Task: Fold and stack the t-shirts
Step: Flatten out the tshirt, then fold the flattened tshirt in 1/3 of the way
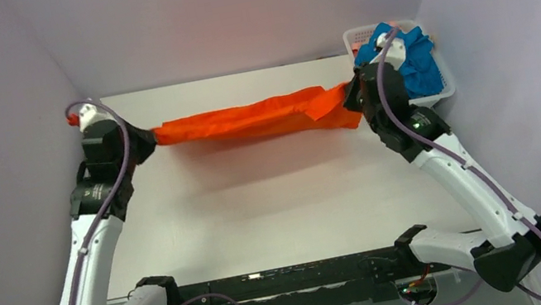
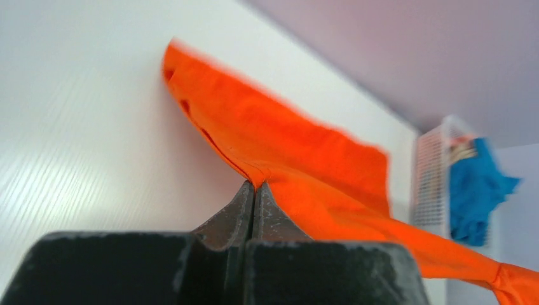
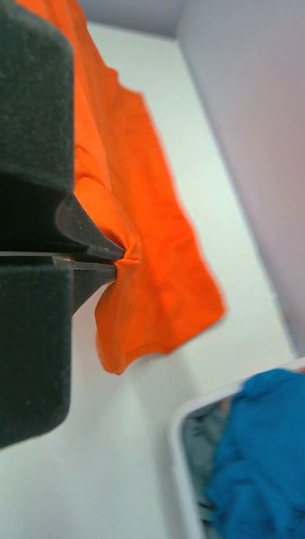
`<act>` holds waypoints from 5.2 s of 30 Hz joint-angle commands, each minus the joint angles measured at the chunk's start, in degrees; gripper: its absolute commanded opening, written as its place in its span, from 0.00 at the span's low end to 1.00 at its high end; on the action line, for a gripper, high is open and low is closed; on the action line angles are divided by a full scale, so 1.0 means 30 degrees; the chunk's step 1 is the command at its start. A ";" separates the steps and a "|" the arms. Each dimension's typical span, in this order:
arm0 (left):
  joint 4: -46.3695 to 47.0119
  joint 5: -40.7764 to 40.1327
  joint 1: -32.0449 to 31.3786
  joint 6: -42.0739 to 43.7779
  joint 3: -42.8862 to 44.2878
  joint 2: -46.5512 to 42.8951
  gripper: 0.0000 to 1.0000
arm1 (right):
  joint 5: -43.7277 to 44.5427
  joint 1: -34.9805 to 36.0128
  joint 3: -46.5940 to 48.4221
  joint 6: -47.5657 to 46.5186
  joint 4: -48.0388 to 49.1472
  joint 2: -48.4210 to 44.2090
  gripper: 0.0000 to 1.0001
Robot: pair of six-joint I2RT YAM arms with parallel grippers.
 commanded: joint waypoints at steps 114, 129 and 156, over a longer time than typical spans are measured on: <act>0.1040 0.9291 0.1991 0.5606 0.4678 1.3973 0.99 | -0.9753 -0.1998 -0.5256 0.1244 0.3165 0.5167 1.00; 0.0581 0.8749 0.2616 0.5318 0.5977 1.9587 0.99 | -0.8724 -0.4313 -0.3927 0.0896 0.5119 1.2652 1.00; -0.0575 0.5221 0.2795 0.4498 0.6894 1.4811 0.99 | -0.9570 -0.5586 -0.1840 -0.2795 0.4647 0.8751 1.00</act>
